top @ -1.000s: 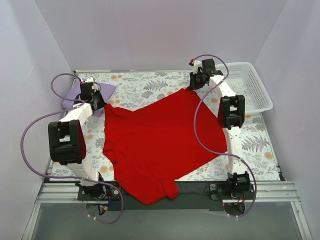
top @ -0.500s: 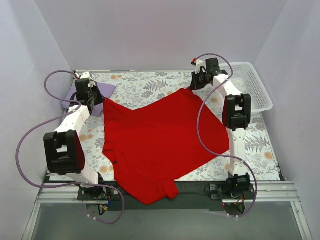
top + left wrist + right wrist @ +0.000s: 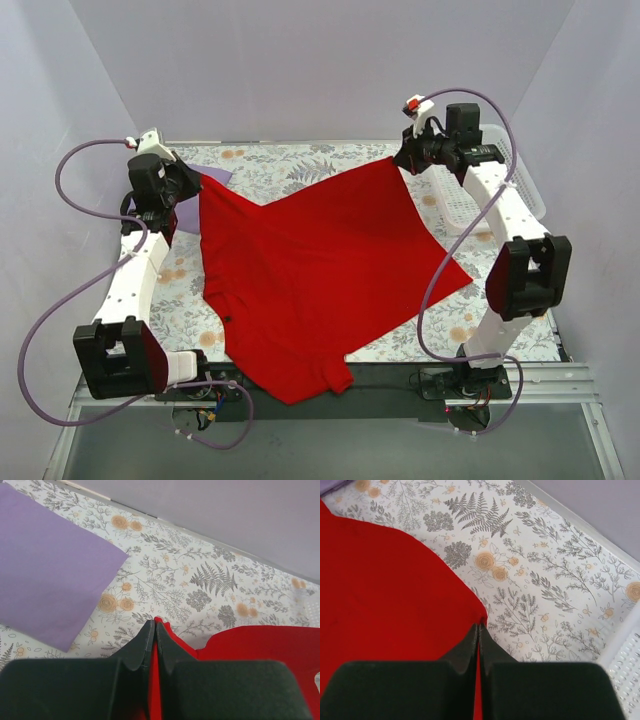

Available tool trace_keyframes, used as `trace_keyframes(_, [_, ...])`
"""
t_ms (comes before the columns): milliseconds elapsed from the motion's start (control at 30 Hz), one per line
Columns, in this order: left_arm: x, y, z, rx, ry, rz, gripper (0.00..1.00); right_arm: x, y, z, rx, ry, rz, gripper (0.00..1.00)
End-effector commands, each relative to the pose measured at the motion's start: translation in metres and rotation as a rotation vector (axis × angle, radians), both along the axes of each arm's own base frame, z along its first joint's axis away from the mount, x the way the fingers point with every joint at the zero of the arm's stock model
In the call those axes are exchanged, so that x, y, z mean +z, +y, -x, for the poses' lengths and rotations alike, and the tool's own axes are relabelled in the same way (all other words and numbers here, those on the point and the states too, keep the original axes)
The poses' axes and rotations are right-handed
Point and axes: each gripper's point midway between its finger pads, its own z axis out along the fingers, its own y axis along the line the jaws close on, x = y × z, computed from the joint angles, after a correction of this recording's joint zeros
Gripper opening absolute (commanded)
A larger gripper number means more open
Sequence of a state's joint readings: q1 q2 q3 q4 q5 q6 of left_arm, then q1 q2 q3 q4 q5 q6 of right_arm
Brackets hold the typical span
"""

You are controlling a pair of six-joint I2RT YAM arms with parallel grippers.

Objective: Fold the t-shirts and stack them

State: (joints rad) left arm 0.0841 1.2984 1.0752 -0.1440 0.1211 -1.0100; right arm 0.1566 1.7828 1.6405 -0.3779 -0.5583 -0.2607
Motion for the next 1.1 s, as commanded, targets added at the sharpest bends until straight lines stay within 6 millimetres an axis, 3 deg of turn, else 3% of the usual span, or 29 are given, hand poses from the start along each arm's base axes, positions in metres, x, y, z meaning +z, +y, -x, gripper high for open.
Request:
trace_keyframes(0, [0.031, -0.003, 0.013, 0.002, -0.073, 0.022, 0.00, 0.026, -0.006, 0.017, 0.021, -0.108, 0.029, 0.01])
trace_keyframes(33, [0.038, -0.003, 0.014, 0.003, -0.088, 0.023, 0.00, 0.046, -0.009, 0.025, 0.015, -0.157, 0.037, 0.01])
trace_keyframes(100, [0.051, -0.003, 0.020, 0.007, -0.117, 0.023, 0.00, 0.061, -0.015, 0.034, 0.010, -0.201, 0.057, 0.01])
trace_keyframes(233, [0.071, -0.003, 0.027, 0.012, -0.162, 0.030, 0.00, 0.111, -0.027, 0.056, -0.035, -0.329, 0.077, 0.01])
trace_keyframes(467, [0.114, -0.008, 0.042, -0.007, -0.267, 0.030, 0.00, 0.168, -0.046, 0.078, -0.111, -0.470, 0.099, 0.01])
trace_keyframes(567, [0.147, -0.008, 0.055, -0.008, -0.354, 0.020, 0.00, 0.193, -0.053, 0.089, -0.147, -0.529, 0.099, 0.01])
trace_keyframes(767, [0.234, -0.013, 0.094, -0.011, -0.566, 0.038, 0.00, 0.267, -0.068, 0.123, -0.211, -0.683, 0.079, 0.01])
trace_keyframes(800, [0.246, -0.014, 0.104, -0.011, -0.598, 0.040, 0.00, 0.286, -0.071, 0.134, -0.221, -0.726, 0.071, 0.01])
trace_keyframes(900, [0.284, -0.018, 0.132, -0.019, -0.695, 0.051, 0.00, 0.314, -0.082, 0.152, -0.254, -0.789, 0.065, 0.01])
trace_keyframes(1067, [0.345, -0.025, 0.181, -0.034, -0.853, 0.079, 0.00, 0.385, -0.105, 0.203, -0.330, -0.979, 0.045, 0.01])
